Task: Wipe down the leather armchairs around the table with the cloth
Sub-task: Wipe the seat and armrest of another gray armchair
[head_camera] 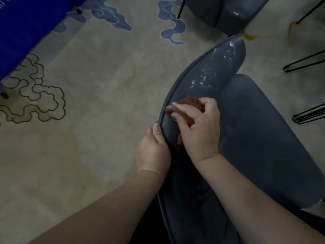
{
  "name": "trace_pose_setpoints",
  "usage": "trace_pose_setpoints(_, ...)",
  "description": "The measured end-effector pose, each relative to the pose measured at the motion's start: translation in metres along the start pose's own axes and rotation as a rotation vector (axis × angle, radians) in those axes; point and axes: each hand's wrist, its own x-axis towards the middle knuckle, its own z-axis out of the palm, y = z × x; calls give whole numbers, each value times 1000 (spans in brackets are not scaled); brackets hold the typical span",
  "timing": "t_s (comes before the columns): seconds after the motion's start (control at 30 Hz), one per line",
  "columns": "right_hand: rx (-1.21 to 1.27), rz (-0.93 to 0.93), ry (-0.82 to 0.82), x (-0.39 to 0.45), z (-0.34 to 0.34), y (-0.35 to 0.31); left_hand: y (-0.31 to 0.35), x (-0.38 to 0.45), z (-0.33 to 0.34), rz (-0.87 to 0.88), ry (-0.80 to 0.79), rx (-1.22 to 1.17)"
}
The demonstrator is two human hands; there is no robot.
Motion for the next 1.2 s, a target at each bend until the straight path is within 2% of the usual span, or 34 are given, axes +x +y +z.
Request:
trace_pose_setpoints(0.2, 50, -115, -54, -50, -17, 4, 1, 2, 0, -4, -4, -23)
trace_pose_setpoints(0.3, -41, -126, -69, -13, -9, 1, 1, 1, 0, 24, 7, -25)
trace_pose_setpoints(0.4, -126, -38, -52, 30, 1, -2, 2, 0, 0, 30, 13, -28)
trace_pose_setpoints(0.47, -123, -8, -55, 27, 2, -3, 1, 0, 0, 17, 7, -25)
trace_pose_setpoints(0.63, -30, -103, -94, -25, -11, -7, -1, 2, 0, 37, 26, -27)
trace_pose_setpoints(0.73, -92, -117, -105, 12, -4, -6, 0, 1, 0, 51, 26, -12)
trace_pose_setpoints(0.83, -175, -25, -79, 53, 8, -6, 0, 1, 0, 38, 30, -16)
trace_pose_setpoints(0.9, -159, 24, -67, 49, 9, -7, 0, -1, 1, 27, 20, -29)
trace_pose_setpoints(1.07, -21, -55, -81, -10, -6, -12, 1, 1, 0, 35, 19, -13)
trace_pose_setpoints(1.2, -159, -22, -77, 46, 7, -8, 1, 0, 1, 34, 29, 5)
